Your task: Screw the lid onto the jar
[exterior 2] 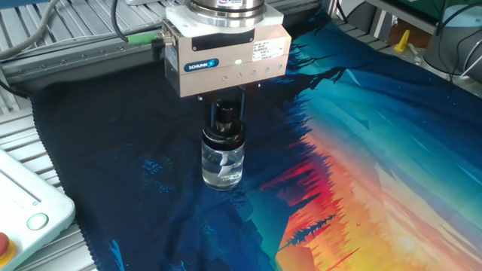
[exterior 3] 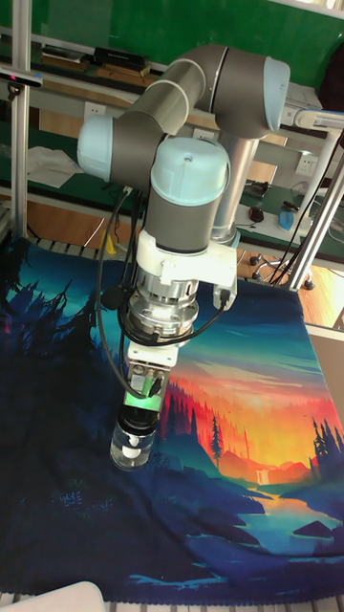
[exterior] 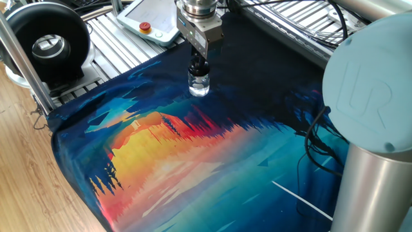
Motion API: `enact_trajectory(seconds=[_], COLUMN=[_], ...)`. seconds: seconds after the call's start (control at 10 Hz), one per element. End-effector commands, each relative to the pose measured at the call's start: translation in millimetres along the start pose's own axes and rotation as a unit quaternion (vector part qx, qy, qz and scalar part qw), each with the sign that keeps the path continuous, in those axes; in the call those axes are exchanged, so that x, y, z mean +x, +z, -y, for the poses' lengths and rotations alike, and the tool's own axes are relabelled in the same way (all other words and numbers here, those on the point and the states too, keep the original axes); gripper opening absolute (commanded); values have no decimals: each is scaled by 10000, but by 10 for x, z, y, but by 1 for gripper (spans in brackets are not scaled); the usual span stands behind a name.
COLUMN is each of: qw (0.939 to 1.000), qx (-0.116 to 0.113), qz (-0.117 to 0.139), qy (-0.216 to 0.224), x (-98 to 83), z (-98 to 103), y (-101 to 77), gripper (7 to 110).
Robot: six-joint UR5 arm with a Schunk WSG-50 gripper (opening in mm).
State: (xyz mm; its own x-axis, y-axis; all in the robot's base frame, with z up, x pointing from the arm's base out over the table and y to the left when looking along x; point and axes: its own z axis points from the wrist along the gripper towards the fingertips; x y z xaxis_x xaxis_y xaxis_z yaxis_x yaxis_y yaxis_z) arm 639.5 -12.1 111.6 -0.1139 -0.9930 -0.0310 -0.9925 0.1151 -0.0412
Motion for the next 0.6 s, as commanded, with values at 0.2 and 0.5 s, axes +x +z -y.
enact_trajectory(seconds=[0.2, 0.5], qw=[9997, 9996], qx=[-162, -220], qz=[154, 186], qy=[44, 52], x=[10, -19], z=[-40, -57], y=[31, 9], gripper=[44, 44])
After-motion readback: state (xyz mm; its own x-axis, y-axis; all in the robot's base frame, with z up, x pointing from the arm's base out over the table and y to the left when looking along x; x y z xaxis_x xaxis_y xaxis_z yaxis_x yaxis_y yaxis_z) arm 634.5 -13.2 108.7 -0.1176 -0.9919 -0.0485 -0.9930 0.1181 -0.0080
